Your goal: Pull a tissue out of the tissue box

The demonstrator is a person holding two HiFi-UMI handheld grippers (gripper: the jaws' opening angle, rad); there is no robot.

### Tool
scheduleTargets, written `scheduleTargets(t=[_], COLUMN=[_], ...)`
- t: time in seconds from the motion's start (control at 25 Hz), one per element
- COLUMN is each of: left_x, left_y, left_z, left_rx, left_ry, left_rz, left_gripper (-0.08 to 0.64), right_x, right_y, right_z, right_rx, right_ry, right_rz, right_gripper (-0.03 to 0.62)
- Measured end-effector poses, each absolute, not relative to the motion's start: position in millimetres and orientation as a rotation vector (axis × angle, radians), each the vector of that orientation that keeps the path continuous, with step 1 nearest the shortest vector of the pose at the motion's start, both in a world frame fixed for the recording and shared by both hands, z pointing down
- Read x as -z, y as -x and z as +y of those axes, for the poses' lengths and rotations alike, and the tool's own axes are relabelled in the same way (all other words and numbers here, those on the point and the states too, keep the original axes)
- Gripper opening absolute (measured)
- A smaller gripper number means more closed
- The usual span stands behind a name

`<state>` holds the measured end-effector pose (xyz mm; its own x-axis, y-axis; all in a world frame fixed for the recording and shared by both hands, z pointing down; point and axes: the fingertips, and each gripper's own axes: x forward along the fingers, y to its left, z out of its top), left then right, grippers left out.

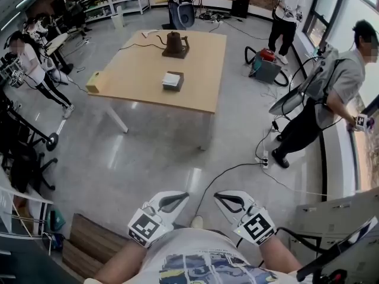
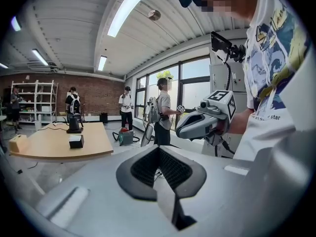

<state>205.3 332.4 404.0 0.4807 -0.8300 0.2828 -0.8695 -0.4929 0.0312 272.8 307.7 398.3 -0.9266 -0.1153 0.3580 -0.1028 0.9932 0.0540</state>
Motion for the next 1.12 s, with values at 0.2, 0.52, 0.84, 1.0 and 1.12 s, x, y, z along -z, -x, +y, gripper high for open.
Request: scheduleTargets(t=[0.2,0.52,0.84,1.0,1.12], left_x=[-407,-413,-416,-418,-422], left_y=[-203,-191,-162,-136,-105], left_z=[325,309,283,259,231], left_rx=[-0.370,-0.395,-0.356,-0.336,-0.334], left_ry=[-2.539,-2.494,-2.482,-2.500,-2.513], left_rz=[-1.509,-1.572,-1.570,-1.546,-1.526], left_gripper=[0.006,0.006,0.006,0.006,0.006], right_x=[-403,-409,-417,-421,-424], right_y=[-275,-266,-232,-210,-183], right_z=[298,283,255,230,206], right_rx=[0.024,0.000,-0.018,-0.037,-0.060], right_ry=[-0.174,-0.178,-0.180,-0.214,-0.242], right_rz=[-2.759,-2.767,-2.753,-2.735,-2.714], right_gripper=[0.003,0.015,0.015,0.015,0.015])
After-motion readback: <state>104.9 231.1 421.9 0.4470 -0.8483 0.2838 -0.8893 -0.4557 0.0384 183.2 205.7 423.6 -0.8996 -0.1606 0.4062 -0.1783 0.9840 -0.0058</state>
